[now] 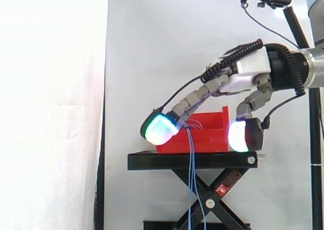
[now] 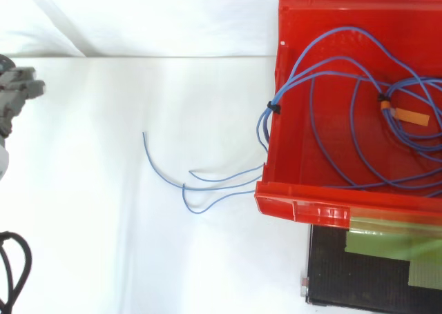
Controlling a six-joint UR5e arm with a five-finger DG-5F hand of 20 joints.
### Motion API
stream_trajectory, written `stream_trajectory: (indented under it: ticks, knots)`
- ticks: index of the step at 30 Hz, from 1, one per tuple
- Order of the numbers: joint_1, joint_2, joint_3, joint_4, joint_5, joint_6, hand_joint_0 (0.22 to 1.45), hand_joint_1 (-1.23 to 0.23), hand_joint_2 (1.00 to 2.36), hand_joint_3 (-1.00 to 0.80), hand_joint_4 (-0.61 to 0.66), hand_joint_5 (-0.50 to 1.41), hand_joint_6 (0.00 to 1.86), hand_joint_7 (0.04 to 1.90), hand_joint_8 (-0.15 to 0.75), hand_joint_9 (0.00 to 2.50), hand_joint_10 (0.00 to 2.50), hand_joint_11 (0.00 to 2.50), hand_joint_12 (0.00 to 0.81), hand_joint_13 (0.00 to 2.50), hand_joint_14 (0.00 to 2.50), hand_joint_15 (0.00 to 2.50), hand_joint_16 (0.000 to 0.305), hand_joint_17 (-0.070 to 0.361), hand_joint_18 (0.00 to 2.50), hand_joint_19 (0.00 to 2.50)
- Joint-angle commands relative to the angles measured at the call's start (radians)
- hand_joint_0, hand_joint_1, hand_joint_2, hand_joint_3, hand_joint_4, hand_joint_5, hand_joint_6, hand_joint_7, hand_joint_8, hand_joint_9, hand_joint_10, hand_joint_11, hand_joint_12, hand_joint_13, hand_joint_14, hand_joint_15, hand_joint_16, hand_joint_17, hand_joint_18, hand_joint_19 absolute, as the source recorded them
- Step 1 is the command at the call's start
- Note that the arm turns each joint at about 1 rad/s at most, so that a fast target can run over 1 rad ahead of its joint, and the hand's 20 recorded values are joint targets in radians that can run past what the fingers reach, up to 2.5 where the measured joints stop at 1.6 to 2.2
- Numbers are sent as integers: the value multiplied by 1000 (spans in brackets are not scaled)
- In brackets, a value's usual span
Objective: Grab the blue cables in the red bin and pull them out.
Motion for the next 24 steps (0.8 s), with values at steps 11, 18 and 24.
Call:
stream_trajectory:
  ticks: [11,18,24]
  knots:
    - [0,-17,0,20,-3,-5,814,-775,1000,-1000,212,405,9,229,245,618,9,245,331,412,11,291,46,104,360,552]
    - [0,-19,-2,21,0,-8,814,-775,1000,-1000,214,407,8,232,245,620,9,241,332,417,11,293,46,104,363,553]
    - [2,-43,0,32,-5,-20,814,-775,1000,-1000,214,406,9,230,245,619,9,241,334,419,12,292,46,104,366,553]
